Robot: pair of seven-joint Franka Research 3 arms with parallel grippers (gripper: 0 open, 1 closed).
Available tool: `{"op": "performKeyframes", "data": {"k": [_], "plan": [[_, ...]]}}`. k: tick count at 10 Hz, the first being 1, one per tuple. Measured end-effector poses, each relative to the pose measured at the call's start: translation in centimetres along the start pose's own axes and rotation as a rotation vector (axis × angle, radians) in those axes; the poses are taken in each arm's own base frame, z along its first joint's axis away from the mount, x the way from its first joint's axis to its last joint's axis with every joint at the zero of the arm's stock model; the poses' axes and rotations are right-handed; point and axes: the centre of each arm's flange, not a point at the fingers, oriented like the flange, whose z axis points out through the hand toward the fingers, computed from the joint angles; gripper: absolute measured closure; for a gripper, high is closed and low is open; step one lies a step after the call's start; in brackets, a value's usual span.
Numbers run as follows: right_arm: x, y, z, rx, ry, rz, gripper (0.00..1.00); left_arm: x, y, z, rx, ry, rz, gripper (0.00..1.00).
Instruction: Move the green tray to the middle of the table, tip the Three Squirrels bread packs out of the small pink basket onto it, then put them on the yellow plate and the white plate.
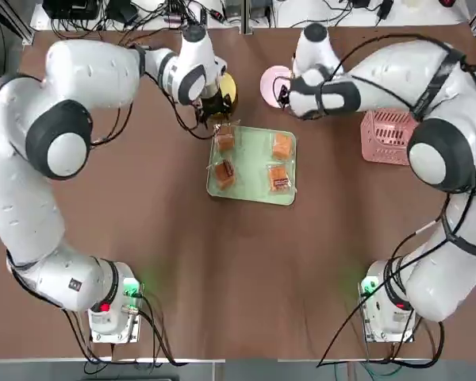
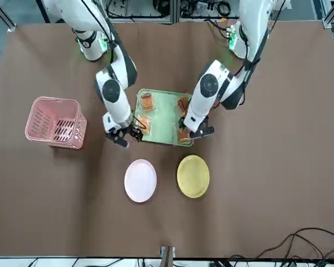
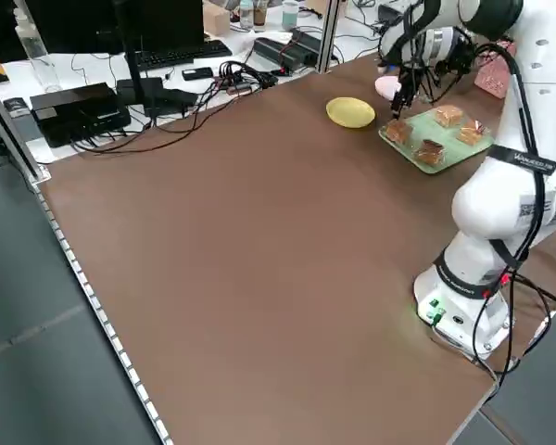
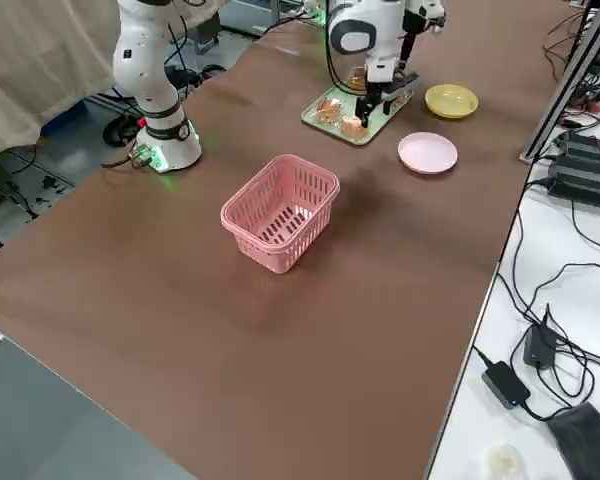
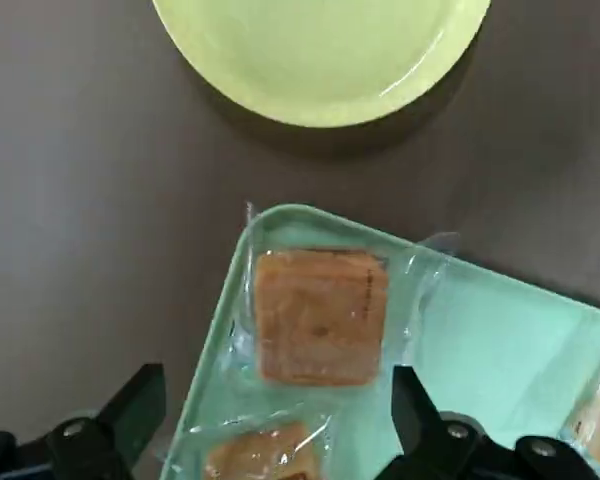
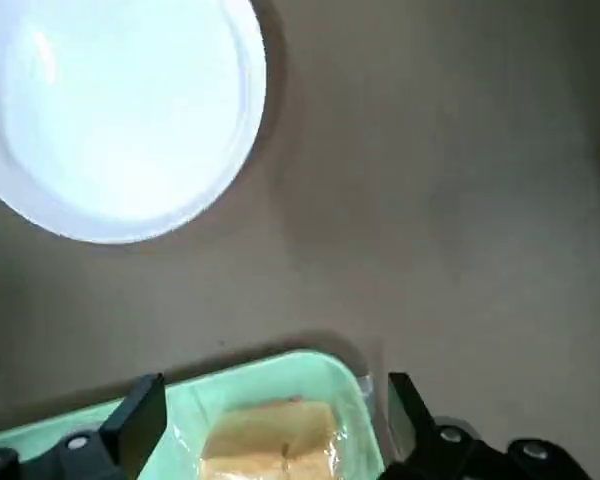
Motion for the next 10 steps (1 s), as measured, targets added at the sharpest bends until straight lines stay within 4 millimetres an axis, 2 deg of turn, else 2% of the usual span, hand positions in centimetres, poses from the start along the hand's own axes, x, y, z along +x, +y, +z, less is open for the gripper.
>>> {"op": "performKeyframes", "data": {"k": [2, 4, 8, 10], "plan": [[-2.9, -0.8, 2.1, 0.008, 0.004, 0.028, 0.02, -0.1, 0.3, 2.5, 0.035, 0.017, -0.060, 0.00], [-5.4, -1.4, 3.2, 0.003, 0.000, 0.033, 0.02, -0.3, 0.9, 4.0, 0.031, 0.022, -0.075, 0.00], [-6.9, -1.0, 4.2, -0.024, -0.015, 0.022, 0.01, -1.1, 2.0, 4.7, 0.011, 0.046, -0.041, 0.00], [-8.0, -1.3, 4.5, -0.033, -0.020, 0.003, 0.02, -1.2, 2.1, 6.1, -0.005, 0.041, -0.040, 0.00]]}}
